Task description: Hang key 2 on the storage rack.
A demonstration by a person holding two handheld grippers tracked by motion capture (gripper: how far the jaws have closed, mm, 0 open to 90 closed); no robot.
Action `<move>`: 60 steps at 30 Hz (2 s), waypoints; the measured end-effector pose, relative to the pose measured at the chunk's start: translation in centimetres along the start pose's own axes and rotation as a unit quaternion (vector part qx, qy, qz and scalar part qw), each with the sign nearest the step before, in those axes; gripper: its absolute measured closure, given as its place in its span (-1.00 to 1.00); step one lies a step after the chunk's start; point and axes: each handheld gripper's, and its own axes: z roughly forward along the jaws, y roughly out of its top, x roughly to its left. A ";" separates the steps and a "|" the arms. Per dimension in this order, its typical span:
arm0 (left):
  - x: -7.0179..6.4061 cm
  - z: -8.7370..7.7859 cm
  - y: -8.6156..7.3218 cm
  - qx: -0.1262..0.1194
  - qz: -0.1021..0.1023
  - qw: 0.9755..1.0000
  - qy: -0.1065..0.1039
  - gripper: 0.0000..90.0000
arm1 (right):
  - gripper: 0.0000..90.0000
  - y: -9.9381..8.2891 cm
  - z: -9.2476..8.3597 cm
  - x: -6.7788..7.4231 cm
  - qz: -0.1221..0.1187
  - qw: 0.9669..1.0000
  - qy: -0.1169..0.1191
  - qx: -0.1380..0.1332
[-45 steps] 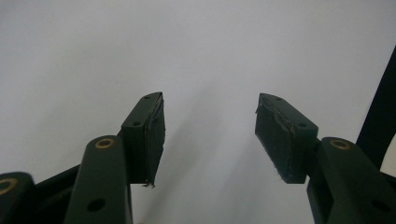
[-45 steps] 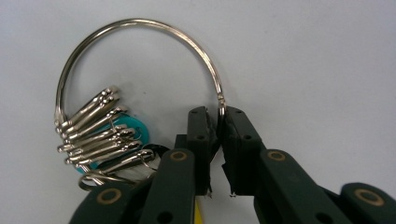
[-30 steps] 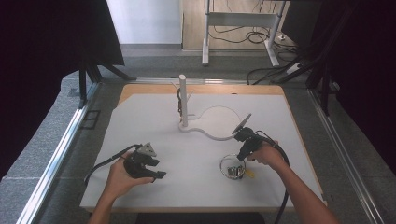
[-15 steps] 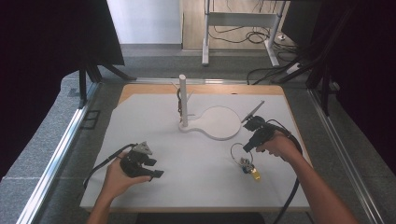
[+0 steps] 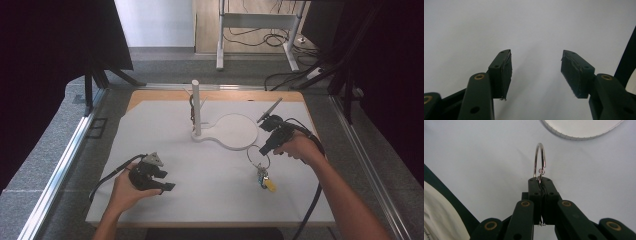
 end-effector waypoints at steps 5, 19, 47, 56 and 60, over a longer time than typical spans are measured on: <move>0.0 0.0 0.0 0.000 0.001 1.000 0.001 -0.06 | 0.94 0.7 -0.7 0.3 -0.003 1.000 -0.001 -0.003; -0.1 0.2 0.0 0.002 -0.001 1.000 -0.001 -0.06 | 0.94 2.5 -2.6 0.2 -0.004 1.000 0.004 -0.030; 0.0 0.1 0.0 0.003 0.000 1.000 -0.002 -0.06 | 0.94 5.5 -6.1 0.5 -0.006 0.997 0.007 -0.074; 0.1 0.0 0.0 0.005 0.005 1.000 -0.002 -0.06 | 0.95 6.8 -6.3 0.5 -0.005 0.996 0.012 -0.084; 0.0 0.0 -0.1 0.002 0.003 1.000 -0.002 -0.06 | 0.94 7.5 -6.2 0.4 -0.005 0.996 0.014 -0.088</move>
